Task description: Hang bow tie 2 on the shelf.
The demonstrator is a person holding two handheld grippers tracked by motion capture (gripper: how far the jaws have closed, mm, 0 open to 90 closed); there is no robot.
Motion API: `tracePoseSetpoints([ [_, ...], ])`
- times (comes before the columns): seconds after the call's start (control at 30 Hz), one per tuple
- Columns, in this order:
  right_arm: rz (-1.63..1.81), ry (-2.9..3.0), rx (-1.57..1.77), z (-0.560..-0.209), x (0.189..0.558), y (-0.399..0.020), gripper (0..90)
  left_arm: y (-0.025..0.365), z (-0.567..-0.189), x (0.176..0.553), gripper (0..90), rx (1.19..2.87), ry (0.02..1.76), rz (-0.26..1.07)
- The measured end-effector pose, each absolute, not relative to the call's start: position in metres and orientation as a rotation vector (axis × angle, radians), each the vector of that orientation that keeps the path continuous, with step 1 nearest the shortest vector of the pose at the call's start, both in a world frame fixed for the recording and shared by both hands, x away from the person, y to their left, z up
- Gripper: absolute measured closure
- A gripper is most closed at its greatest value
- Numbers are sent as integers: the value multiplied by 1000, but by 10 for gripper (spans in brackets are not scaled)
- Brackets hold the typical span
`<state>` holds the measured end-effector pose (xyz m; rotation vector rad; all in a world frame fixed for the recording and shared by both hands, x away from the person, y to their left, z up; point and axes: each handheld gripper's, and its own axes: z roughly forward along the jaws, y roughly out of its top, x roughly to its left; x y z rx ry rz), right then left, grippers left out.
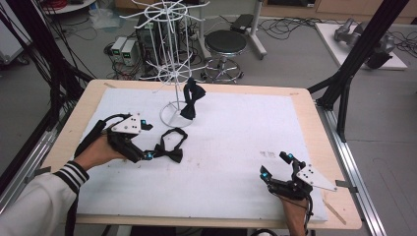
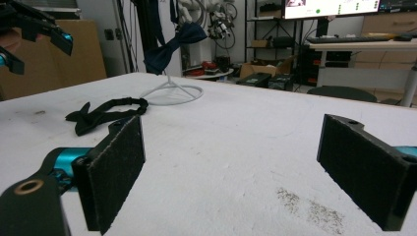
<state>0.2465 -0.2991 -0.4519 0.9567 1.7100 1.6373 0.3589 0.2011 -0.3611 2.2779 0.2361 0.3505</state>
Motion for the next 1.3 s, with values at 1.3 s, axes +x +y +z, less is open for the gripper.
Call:
tracePoseSetpoints([
  [1.3,1648,1669,916,-454,242,-299,102,146,-400,387,262,2642,44,241],
])
